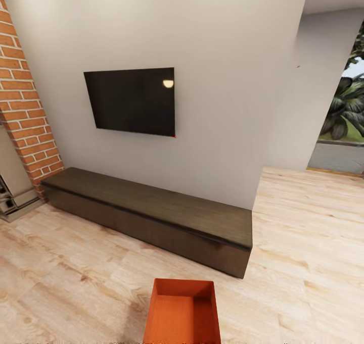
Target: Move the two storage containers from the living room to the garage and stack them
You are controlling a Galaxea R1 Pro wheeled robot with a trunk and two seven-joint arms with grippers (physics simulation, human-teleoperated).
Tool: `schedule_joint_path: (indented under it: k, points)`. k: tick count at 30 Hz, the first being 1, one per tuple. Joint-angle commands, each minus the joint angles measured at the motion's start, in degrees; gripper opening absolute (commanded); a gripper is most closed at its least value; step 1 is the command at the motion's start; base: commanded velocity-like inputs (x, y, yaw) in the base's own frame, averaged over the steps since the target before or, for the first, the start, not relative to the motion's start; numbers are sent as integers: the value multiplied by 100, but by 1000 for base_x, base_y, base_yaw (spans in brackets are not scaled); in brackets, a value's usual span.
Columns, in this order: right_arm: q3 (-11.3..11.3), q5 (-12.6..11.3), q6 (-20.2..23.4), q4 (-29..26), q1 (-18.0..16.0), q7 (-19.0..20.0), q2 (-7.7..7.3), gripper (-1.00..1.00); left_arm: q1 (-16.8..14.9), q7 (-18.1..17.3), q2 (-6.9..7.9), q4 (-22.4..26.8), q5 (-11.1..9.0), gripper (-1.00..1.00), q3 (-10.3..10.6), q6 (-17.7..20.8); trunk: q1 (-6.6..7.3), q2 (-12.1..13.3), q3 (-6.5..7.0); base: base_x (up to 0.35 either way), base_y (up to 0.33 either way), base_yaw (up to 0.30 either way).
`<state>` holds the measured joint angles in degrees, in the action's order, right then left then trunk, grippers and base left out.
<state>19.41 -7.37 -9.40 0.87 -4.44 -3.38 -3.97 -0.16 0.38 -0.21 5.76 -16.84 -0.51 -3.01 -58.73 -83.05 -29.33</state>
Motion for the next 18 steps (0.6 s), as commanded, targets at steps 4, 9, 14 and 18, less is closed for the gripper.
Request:
schedule_joint_path:
  k: [4,9,14,18]
  points:
    - [47,-59,-27,9,-4,-5,1,100,-2,5,-16,-2,-22,100,-8,-15,0,-3,-43,0,0,0]
    - [59,-52,-27,13,-4,7,1,100,-2,6,-8,1,-21,100,1,-15,0,-3,-89,0,0,0]
    - [56,-52,-27,17,-4,14,2,100,-2,6,-9,-3,-21,100,-1,-15,0,-3,-135,0,0,0]
    - [55,-54,-27,18,-4,9,1,100,-2,6,-13,2,-21,100,-9,-15,0,-3,-172,0,0,0]
